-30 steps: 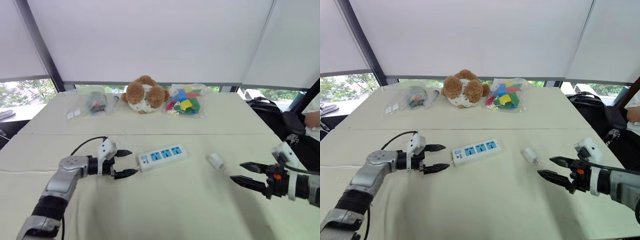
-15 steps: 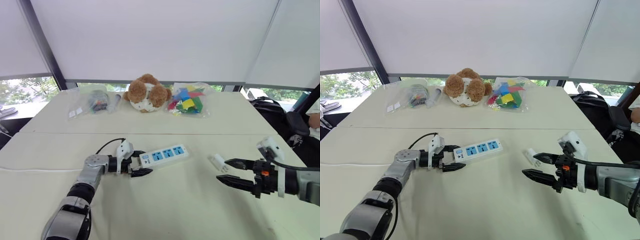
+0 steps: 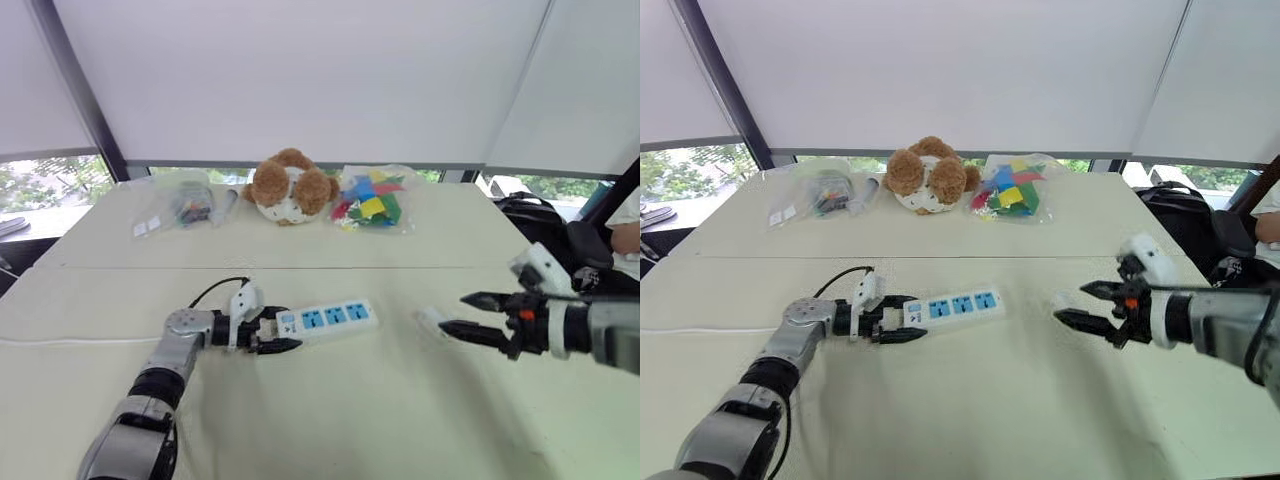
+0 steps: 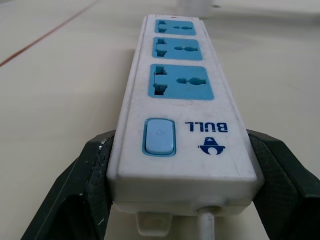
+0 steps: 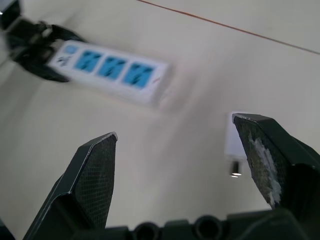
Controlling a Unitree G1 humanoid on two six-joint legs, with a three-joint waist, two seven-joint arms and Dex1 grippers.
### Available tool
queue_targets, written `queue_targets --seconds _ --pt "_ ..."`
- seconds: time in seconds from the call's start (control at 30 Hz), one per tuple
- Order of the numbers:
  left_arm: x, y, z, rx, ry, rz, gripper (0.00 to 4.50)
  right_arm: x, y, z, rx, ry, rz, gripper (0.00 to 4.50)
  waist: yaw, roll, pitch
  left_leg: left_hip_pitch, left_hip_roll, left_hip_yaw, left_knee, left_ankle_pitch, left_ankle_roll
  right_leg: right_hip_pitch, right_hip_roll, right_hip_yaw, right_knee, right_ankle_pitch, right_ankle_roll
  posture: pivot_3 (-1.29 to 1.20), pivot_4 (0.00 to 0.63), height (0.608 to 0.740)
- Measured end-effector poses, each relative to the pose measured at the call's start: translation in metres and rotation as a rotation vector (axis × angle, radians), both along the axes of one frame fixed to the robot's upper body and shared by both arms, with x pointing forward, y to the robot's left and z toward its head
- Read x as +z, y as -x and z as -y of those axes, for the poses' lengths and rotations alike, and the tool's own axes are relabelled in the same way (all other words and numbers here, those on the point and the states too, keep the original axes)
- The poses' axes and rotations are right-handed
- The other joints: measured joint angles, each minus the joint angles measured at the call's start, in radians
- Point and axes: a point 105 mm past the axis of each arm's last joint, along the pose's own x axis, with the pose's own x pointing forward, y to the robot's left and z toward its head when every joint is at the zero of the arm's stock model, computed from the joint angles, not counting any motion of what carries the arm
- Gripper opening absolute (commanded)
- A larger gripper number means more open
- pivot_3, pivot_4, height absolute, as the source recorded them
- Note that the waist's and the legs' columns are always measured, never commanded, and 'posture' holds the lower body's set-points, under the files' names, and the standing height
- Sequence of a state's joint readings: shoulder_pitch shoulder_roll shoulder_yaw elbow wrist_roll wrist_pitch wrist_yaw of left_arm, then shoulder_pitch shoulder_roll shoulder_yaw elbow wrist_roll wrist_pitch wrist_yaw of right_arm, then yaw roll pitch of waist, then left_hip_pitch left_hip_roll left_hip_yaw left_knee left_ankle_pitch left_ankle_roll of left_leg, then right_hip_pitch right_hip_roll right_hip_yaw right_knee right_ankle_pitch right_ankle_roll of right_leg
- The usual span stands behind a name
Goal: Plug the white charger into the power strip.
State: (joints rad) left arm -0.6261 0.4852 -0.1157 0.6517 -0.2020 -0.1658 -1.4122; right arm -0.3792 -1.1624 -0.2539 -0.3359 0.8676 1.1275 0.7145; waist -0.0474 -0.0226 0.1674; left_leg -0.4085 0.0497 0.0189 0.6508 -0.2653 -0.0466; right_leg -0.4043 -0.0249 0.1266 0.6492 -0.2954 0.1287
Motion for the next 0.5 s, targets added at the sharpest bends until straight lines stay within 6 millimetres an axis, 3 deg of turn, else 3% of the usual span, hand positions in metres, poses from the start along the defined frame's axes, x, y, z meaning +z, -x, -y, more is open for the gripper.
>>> queue_targets --seconds 0.07,0.3,0.5 --pt "-0.001 0.009 -0.001 -0.048 -0.029 -0.015 3.05 -0.003 -0.013 0.01 -0.029 0.039 -0.049 4.04 0.003 0.0 0.0 0.0 0.0 0.0 -0.001 0.0 0.0 -0.001 0.0 0.0 0.0 0.0 0.0 0.0 0.15 0.739" --pt "-0.004 0.014 0.008 -0.09 -0.038 -0.03 3.05 -0.03 -0.038 0.013 -0.032 0.163 -0.295 4.04 0.01 0.001 0.0 -0.003 -0.001 0.002 0.002 0.0 0.0 -0.003 -0.002 0.0 0.0 0.0 0.0 0.0 0.15 0.739" --pt "-0.009 0.016 0.02 -0.121 -0.037 -0.015 3.05 -0.016 -0.073 0.009 0.003 0.256 -0.382 4.04 0.019 0.002 0.0 -0.003 -0.001 0.003 0.003 0.0 0.001 -0.003 -0.002 0.0 0.0 0.0 0.0 0.0 0.15 0.739"
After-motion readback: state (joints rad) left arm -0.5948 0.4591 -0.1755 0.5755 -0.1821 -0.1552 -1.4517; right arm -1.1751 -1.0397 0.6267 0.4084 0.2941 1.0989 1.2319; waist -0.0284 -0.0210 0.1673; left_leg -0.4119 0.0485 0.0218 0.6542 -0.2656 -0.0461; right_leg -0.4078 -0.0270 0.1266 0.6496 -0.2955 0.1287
